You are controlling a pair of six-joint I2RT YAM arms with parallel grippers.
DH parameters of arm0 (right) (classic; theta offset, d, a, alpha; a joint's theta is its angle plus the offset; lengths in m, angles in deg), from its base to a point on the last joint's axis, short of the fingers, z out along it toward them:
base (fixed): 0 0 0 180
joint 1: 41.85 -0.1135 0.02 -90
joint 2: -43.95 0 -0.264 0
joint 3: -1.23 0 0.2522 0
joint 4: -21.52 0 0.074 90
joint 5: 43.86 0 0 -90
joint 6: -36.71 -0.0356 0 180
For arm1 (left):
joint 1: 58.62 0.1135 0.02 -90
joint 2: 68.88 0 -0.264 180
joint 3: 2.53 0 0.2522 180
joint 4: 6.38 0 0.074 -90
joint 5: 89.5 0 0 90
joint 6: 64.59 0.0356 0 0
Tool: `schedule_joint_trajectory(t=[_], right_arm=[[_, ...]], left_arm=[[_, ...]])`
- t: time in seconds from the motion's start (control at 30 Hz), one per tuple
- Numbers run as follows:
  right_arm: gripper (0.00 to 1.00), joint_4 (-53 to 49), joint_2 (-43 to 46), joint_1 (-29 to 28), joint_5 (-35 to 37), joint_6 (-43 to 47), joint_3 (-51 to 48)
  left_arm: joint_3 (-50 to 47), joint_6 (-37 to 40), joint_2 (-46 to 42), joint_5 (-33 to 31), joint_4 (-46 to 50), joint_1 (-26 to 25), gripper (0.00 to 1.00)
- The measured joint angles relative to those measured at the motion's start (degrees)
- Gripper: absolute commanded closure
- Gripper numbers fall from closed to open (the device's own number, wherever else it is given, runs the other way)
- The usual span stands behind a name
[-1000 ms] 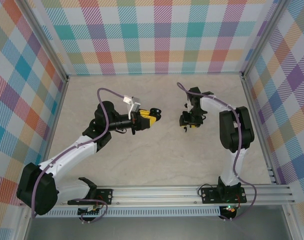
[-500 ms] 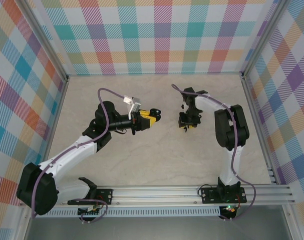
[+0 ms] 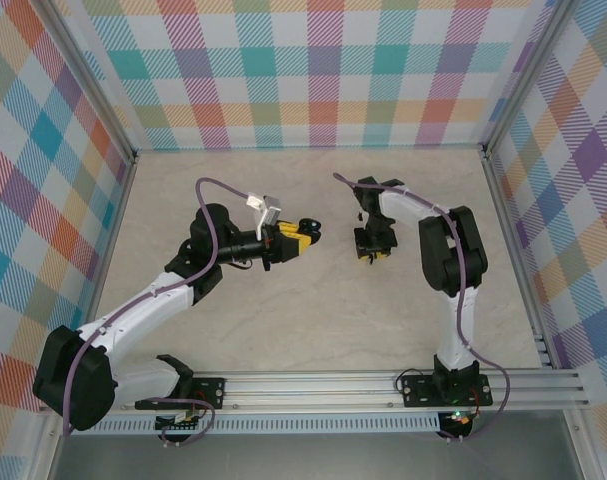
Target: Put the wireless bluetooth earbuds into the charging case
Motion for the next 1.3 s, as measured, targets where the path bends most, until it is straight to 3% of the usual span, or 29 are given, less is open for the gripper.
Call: schedule_joint_trajectory(t=[0.83, 1.3], right_arm=[[0.79, -1.5, -1.0, -0.8, 1.8, -1.6, 1.7], [0.79, 8.2, 7.9, -0.8, 2.0, -2.6, -6.5]], left_arm=[[-0.7, 0.0, -0.8, -1.5, 0.0, 0.0, 0.91], [-0.8, 0.1, -0.8, -4.3, 0.9, 0.0, 0.91]])
